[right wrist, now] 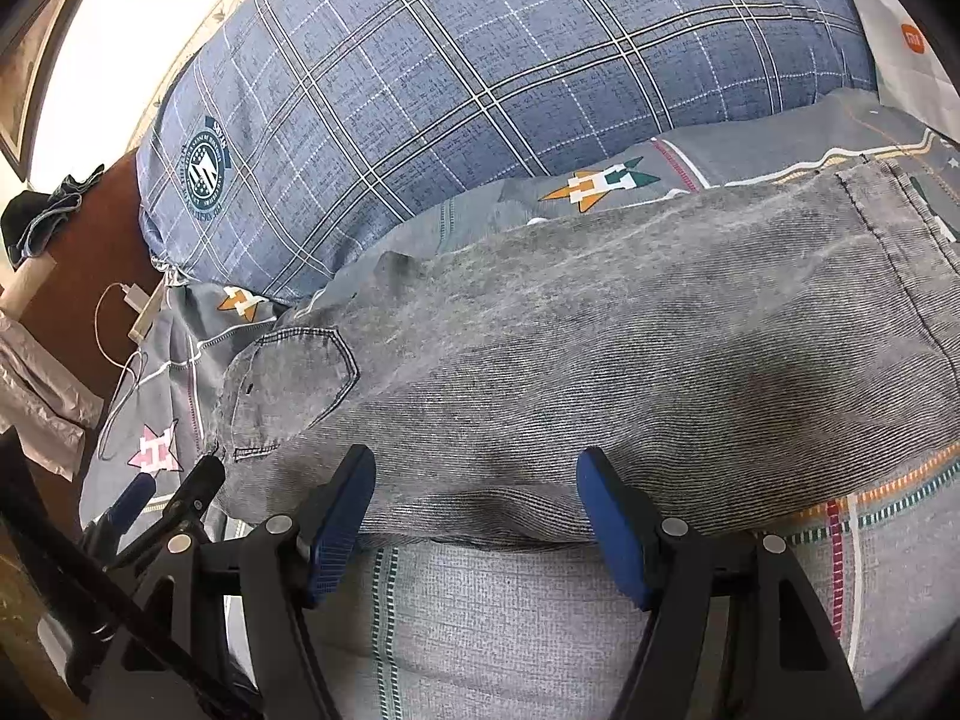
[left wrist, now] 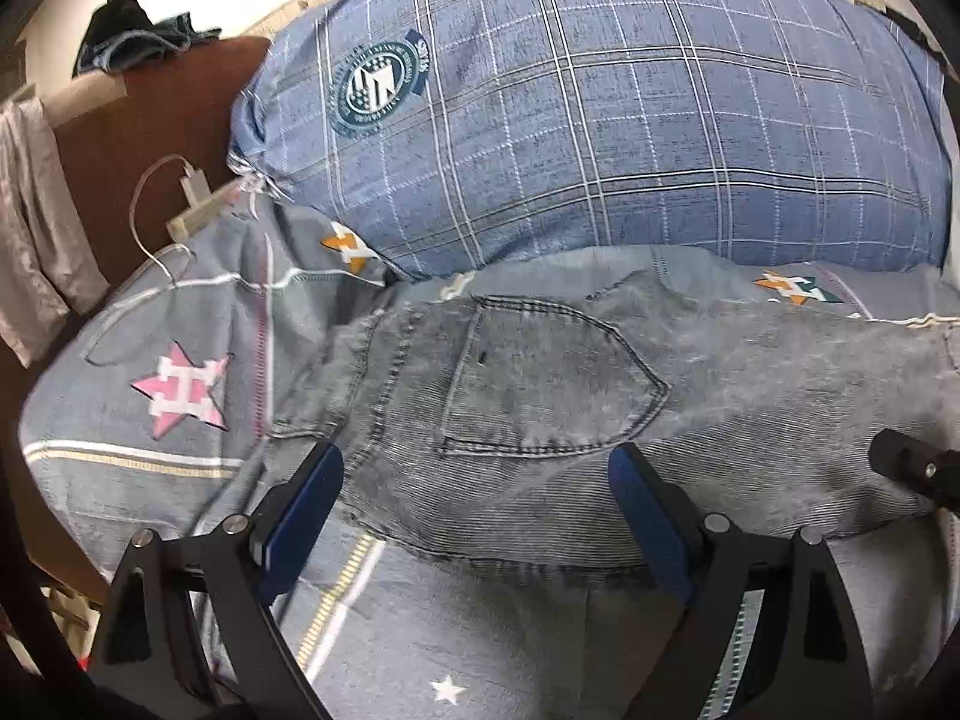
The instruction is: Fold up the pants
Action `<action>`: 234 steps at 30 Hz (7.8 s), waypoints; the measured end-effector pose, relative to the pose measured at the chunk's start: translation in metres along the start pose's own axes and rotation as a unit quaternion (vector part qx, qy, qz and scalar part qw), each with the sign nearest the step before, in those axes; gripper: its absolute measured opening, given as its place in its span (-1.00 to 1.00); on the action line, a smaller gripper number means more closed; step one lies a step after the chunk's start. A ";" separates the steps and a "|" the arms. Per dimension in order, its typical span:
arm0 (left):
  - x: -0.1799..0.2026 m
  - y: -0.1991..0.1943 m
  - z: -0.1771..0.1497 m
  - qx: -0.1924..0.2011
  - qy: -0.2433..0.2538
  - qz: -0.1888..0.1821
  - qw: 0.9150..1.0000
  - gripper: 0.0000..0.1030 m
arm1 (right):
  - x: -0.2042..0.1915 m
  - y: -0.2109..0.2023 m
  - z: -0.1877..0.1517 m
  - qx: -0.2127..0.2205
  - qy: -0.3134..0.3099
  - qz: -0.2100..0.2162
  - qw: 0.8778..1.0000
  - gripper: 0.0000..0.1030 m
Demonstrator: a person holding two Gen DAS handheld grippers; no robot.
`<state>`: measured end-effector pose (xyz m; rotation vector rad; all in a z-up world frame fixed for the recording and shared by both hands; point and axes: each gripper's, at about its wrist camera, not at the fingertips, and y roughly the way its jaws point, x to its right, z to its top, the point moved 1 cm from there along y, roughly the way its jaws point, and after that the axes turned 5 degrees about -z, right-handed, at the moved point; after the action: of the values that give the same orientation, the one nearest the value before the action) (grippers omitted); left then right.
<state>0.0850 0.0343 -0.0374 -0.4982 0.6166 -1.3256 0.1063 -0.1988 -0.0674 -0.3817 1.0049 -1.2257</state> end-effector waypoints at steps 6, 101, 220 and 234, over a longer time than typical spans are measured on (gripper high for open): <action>-0.002 0.008 -0.003 -0.015 -0.012 -0.009 1.000 0.74 | 0.002 0.002 0.000 -0.003 0.008 -0.001 1.000 0.44; 0.254 -0.034 -0.008 -0.013 0.262 -0.271 0.926 0.76 | 0.261 -0.110 0.075 0.055 0.305 -0.036 0.950 0.64; 0.113 0.154 0.077 -0.216 -0.067 -0.318 0.921 0.31 | 0.095 0.069 0.068 -0.153 0.130 0.054 0.978 -0.19; 0.075 0.154 0.057 -0.228 -0.154 -0.276 0.921 -0.44 | 0.090 0.046 0.078 -0.105 0.077 -0.058 0.990 -0.84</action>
<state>0.2454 -0.0121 -0.1059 -1.3139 0.5365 -1.5844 0.1961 -0.2844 -0.0970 -0.5223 1.2645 -1.2726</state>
